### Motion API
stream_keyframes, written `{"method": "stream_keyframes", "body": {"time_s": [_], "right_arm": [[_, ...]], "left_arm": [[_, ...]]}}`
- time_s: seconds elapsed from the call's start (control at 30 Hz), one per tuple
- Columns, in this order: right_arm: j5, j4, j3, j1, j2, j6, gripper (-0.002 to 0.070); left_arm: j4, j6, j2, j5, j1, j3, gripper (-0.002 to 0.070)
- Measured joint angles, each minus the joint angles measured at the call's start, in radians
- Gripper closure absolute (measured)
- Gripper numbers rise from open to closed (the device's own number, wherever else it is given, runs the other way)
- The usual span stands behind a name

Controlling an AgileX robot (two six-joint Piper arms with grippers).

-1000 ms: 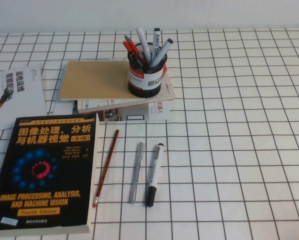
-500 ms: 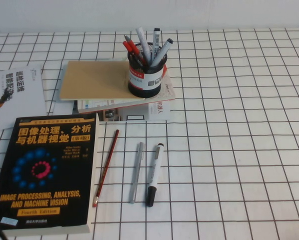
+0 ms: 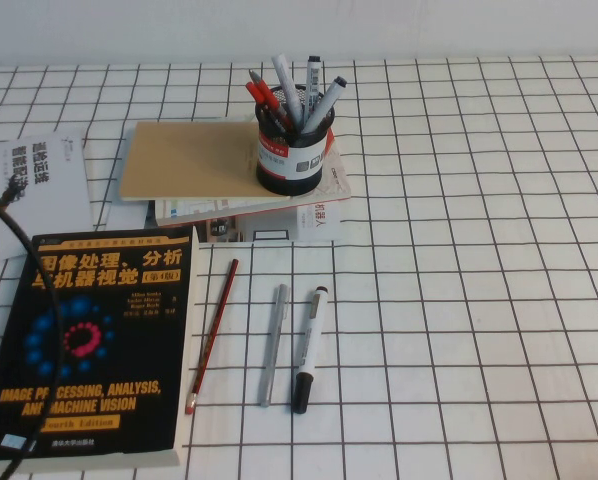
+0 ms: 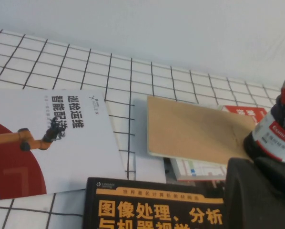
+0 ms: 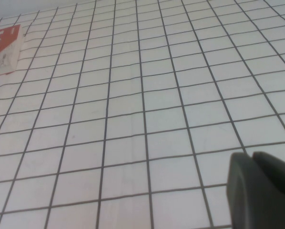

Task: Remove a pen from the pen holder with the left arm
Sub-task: 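Take a marker out of the pen holder and lay it on the table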

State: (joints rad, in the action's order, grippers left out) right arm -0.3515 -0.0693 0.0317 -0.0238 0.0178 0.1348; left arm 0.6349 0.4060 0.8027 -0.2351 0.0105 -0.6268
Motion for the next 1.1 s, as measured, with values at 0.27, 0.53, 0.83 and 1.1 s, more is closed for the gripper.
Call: {"method": "stream_keyframes", "body": {"time_s": [0.27,0.53,0.83,1.1], "right_arm": [[0.0,0.0,0.0,0.0,0.0,0.0,0.0692],[0.0,0.0,0.0,0.0,0.0,0.0,0.0692],[0.0,0.0,0.0,0.0,0.0,0.0,0.0692],[0.0,0.0,0.0,0.0,0.0,0.0,0.0692]], "left_arm": [[-0.44,-0.317,0.038,0.142,-0.136,0.008,0.068],[-0.675,-0.469,0.122,0.46,-0.272,0.033,0.067],[-0.705,-0.473,0.38,0.718,-0.335,0.033,0.0281],[-0.764,-0.501,0.616,0.867,-0.337,-0.034,0.018]]}}
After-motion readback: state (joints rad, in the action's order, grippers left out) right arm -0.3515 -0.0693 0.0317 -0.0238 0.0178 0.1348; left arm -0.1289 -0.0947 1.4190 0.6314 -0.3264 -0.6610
